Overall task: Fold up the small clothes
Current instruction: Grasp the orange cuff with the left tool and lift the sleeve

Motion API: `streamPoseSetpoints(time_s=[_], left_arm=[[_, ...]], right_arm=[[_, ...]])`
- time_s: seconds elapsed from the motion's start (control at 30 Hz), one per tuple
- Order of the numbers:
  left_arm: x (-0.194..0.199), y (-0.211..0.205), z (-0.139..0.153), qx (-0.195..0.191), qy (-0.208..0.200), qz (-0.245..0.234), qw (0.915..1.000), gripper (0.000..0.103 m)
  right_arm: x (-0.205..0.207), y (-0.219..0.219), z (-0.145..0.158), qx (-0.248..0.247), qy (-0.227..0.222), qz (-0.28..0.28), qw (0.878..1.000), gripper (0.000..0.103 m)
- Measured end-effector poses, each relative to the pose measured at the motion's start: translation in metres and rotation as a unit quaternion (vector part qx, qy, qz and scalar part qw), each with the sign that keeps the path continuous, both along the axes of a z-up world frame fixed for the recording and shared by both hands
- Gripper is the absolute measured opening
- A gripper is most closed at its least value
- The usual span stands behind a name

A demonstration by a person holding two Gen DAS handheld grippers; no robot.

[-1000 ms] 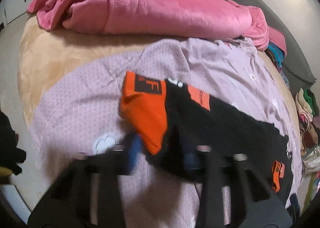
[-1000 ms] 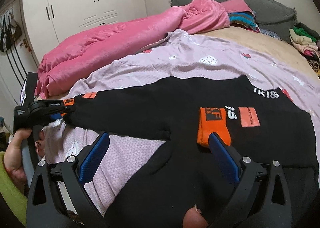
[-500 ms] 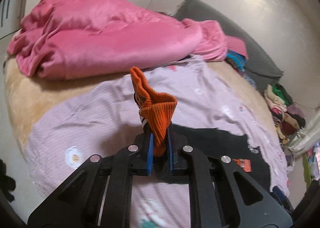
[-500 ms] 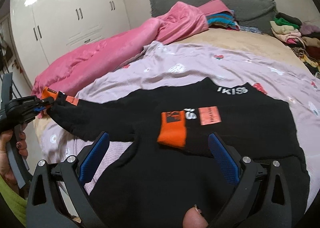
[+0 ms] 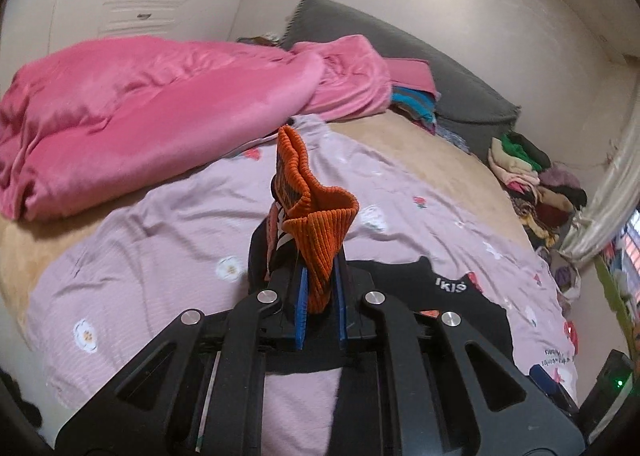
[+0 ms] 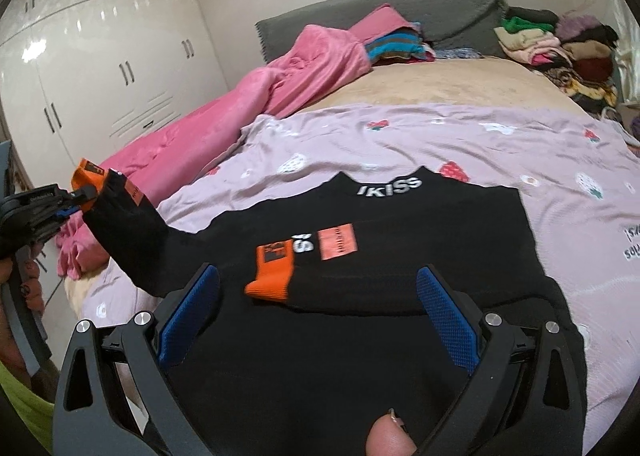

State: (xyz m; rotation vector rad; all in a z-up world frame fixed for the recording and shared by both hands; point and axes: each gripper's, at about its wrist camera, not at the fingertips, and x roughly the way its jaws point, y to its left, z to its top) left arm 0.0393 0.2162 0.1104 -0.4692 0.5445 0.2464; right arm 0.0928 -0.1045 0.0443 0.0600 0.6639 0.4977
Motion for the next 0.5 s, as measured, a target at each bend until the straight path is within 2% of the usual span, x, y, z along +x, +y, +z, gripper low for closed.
streamPoseSetpoints(time_s=[0.5], left_arm=[[0.05, -0.085, 0.032, 0.021, -0.016, -0.094, 0.9952, 0.004]], right_arm=[[0.007, -0.076, 0.003, 0.044, -0.004, -0.064, 0.997, 0.098]])
